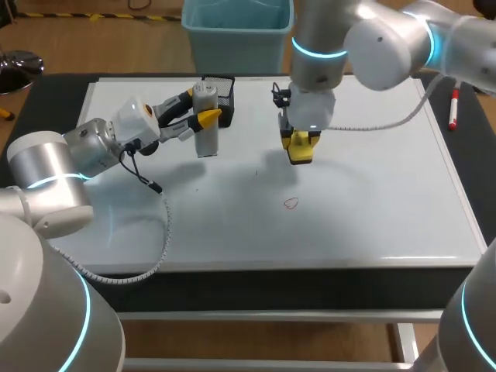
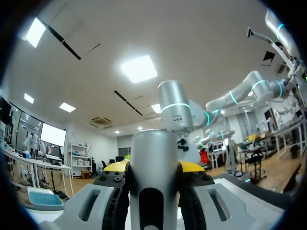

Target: Pick up the inspection probe, press it on each red-marked spot on the whiteboard one by one, put down the probe, pick up the eraser, and wipe off all the red marks.

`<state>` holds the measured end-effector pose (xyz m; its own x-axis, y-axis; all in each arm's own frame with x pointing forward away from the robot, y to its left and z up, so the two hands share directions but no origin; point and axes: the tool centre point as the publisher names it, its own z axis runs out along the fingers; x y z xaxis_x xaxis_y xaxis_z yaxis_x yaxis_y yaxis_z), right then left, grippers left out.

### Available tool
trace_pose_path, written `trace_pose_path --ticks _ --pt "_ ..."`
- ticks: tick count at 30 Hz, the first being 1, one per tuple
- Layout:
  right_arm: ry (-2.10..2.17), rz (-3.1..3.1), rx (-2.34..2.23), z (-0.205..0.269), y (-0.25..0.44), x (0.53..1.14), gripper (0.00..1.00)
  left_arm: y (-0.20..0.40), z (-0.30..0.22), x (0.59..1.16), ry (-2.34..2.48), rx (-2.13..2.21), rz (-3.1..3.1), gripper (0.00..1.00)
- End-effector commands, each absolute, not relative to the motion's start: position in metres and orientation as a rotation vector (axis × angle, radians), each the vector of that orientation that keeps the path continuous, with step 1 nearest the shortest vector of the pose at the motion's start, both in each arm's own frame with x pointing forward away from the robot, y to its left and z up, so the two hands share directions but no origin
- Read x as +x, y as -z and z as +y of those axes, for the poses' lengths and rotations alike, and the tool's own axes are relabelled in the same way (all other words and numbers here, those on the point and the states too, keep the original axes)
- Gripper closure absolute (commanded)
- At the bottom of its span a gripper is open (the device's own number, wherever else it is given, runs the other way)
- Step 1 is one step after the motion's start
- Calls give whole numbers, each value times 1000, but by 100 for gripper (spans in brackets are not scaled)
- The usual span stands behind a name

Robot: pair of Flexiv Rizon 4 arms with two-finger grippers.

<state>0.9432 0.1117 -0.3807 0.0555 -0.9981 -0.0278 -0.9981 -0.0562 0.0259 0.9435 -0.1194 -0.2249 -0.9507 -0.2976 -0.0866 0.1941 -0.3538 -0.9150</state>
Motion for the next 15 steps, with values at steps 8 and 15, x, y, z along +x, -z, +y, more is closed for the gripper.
trace_pose_path --ticks 8,15 --pt "-61 2201 -2282 124 404 964 100 224 -120 943 2360 -136 1574 100" --pt "-76 2199 -2282 127 409 971 100 224 -120 943 2360 -136 1574 100"
